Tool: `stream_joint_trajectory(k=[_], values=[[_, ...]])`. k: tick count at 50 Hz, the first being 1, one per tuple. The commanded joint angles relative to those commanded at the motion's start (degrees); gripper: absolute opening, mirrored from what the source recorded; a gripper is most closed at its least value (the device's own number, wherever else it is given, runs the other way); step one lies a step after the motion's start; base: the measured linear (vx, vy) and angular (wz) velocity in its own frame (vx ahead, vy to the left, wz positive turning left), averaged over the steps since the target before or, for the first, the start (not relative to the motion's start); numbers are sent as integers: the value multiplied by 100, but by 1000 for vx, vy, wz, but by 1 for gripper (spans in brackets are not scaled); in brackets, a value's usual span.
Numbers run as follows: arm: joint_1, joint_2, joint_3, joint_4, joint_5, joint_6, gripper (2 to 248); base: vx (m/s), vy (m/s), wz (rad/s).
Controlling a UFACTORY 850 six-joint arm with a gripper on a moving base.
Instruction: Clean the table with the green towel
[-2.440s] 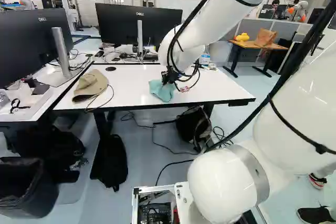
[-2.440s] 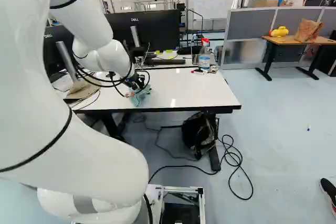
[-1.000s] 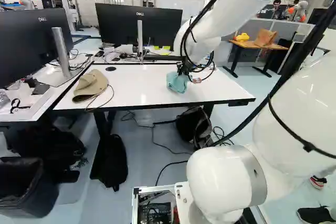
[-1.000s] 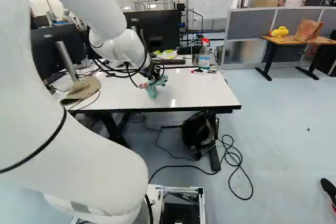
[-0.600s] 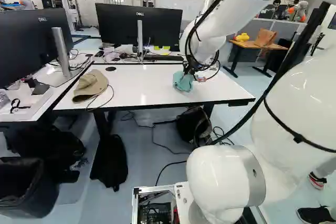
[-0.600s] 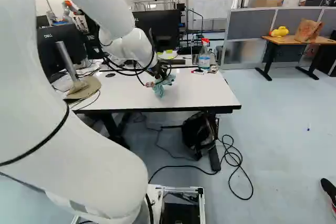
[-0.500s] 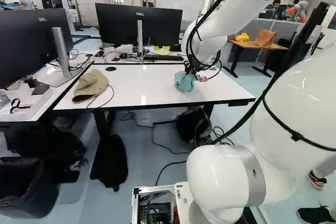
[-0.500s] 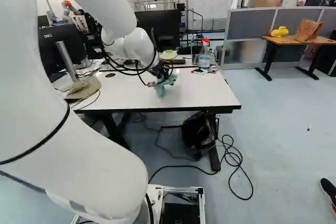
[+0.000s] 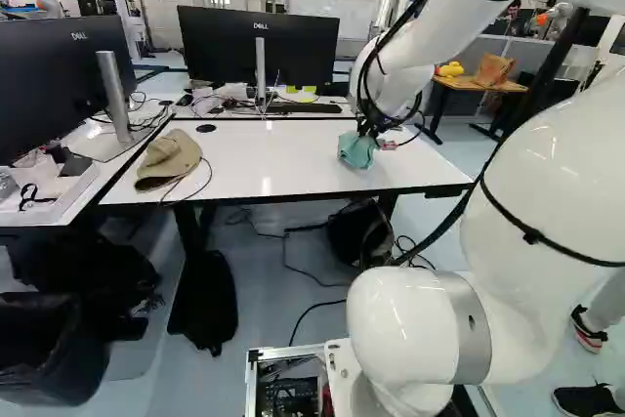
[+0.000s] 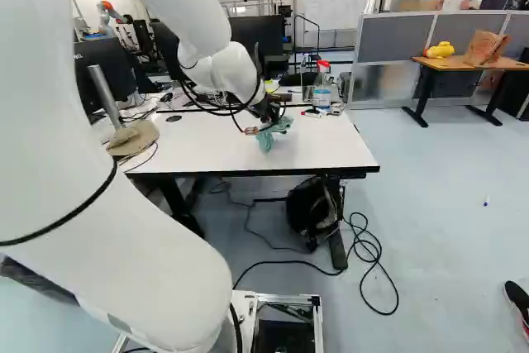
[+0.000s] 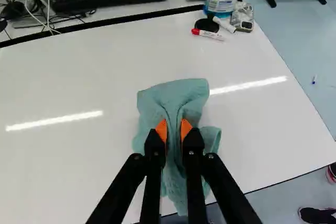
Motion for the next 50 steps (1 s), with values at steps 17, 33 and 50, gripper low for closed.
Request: stream_joint_trajectory(k=[17, 33, 50], values=[[-46, -15, -14, 0, 0, 0, 83, 0, 0, 0], [-46, -15, -14, 0, 0, 0, 189, 0, 0, 0], [165, -61, -59, 0, 0, 0, 247, 0, 0, 0]])
